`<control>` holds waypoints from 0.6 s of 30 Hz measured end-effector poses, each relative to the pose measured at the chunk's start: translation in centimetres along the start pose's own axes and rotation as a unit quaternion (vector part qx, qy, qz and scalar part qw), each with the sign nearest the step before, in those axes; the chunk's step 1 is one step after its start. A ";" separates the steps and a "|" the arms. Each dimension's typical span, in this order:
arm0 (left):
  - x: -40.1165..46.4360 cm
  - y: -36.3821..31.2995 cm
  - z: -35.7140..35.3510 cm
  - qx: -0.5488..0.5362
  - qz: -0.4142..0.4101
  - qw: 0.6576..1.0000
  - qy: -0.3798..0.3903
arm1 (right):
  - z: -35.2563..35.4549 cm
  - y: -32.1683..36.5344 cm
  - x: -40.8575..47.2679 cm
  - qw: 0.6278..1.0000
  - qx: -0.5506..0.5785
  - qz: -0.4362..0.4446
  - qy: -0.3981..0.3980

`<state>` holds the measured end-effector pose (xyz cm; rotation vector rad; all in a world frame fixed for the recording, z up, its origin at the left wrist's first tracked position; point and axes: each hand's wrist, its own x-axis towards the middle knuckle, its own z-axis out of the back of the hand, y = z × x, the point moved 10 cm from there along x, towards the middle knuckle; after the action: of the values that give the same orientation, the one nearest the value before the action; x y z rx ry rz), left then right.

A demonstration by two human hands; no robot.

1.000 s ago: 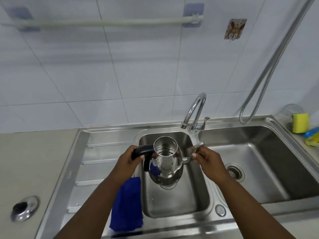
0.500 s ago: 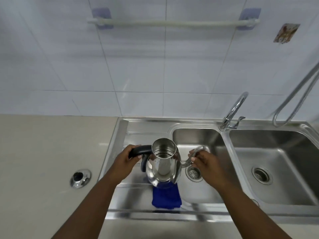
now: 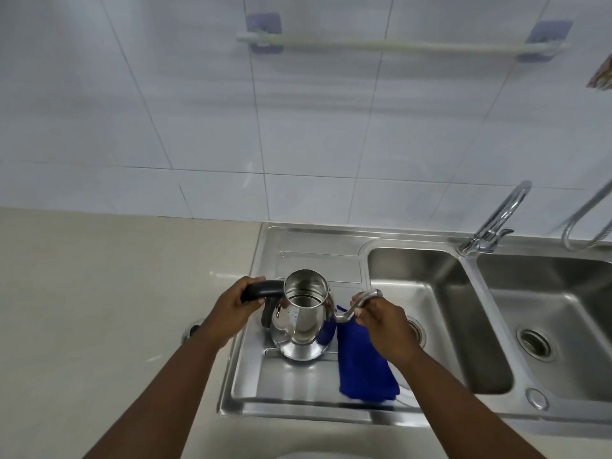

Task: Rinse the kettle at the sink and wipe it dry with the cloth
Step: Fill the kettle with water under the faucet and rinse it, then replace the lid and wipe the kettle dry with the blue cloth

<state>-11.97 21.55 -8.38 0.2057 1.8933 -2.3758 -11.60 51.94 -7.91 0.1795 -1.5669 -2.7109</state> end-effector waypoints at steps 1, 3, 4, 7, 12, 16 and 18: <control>0.2 0.3 0.1 0.000 0.001 1.000 0.004 | -0.2 -0.1 0.1 1.000 -0.005 -0.004 -0.004; 0.4 0.9 0.2 0.001 0.000 1.000 0.012 | -0.5 -0.3 0.2 1.000 -0.022 -0.007 -0.014; 0.5 1.2 0.2 0.001 0.001 1.000 0.016 | -0.5 -0.3 0.2 0.999 -0.036 -0.007 -0.018; 0.8 2.0 0.0 0.005 -0.001 1.000 0.026 | -0.8 -0.7 0.1 0.998 -0.067 -0.002 -0.020; 1.0 2.2 0.1 0.017 -0.020 0.999 0.021 | -1.0 -1.0 -0.1 0.997 -0.072 0.000 -0.021; 0.4 2.6 1.3 0.061 -0.041 0.997 0.013 | -1.0 -0.7 -0.1 0.995 -0.097 0.017 -0.019; 0.0 4.1 3.4 0.097 -0.030 0.995 -0.025 | -0.9 -0.5 -0.1 0.994 -0.109 0.024 -0.020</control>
<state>-11.46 17.27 -11.57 0.1046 1.6713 -2.5786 -11.34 51.45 -8.81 0.0855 -1.2533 -2.8367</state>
